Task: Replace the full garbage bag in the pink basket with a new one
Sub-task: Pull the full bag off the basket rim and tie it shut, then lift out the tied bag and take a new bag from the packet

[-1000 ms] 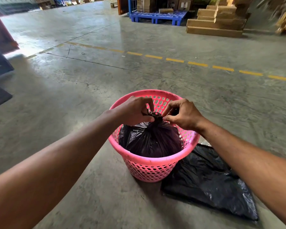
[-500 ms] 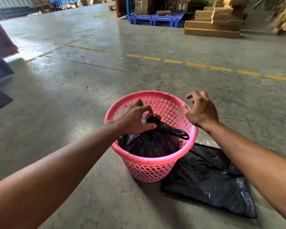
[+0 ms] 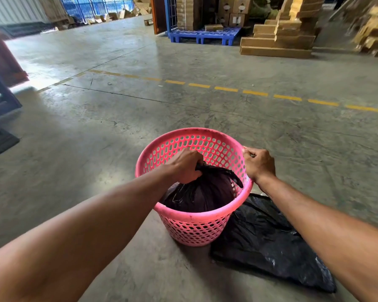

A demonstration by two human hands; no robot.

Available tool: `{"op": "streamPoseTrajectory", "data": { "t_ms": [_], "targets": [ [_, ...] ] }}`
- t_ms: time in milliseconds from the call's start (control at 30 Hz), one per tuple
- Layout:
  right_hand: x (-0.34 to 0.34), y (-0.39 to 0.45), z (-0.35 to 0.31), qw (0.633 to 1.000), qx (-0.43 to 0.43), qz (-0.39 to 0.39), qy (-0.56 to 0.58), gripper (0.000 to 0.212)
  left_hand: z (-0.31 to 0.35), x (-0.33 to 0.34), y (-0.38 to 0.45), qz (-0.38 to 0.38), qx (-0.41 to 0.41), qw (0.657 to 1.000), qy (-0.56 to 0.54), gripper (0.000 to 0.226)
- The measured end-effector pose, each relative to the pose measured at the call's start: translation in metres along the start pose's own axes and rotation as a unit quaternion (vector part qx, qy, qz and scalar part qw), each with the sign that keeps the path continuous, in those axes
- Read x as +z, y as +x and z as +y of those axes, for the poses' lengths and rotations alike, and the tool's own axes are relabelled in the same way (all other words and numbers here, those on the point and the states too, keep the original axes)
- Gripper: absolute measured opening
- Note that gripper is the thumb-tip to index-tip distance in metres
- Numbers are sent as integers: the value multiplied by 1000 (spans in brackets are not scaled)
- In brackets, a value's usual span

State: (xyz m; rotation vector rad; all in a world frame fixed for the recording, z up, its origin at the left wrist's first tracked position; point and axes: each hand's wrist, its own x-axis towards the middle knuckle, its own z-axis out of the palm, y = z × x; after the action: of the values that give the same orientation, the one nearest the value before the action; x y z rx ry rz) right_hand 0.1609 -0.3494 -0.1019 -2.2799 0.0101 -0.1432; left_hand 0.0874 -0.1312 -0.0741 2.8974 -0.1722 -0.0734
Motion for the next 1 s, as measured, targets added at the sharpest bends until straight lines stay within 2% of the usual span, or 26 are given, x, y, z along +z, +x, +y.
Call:
{"op": "streamPoseTrajectory", "data": {
  "t_ms": [67,233,333,467,533,633,800,1000],
  "targets": [
    [0,-1,0,1000,0,9,14,32,-2,-14,1,25,0,1000,-3,21],
    [-1,0,5,1000,-15,10,6,35,-11,-83,2,151,-52,984,-75,21],
    [-3,-1,5,1000,-24,-14,13,49,-19,-146,1,205,-81,969,-109,15],
    [-5,-1,5,999,-34,-19,7,33,-37,-220,-12,301,-125,928,-182,11],
    [-4,-3,3,1000,-14,-9,16,32,-52,-248,-20,360,-143,900,-199,17],
    [-3,-4,1,999,2,-8,33,32,-78,-273,-33,408,-179,870,-208,25],
    [-3,-1,3,999,18,-6,33,36,-131,-253,-36,433,-289,831,-196,33],
    [-1,-1,5,999,16,-3,29,37,-201,-159,-43,352,-428,815,-169,29]
  ]
}}
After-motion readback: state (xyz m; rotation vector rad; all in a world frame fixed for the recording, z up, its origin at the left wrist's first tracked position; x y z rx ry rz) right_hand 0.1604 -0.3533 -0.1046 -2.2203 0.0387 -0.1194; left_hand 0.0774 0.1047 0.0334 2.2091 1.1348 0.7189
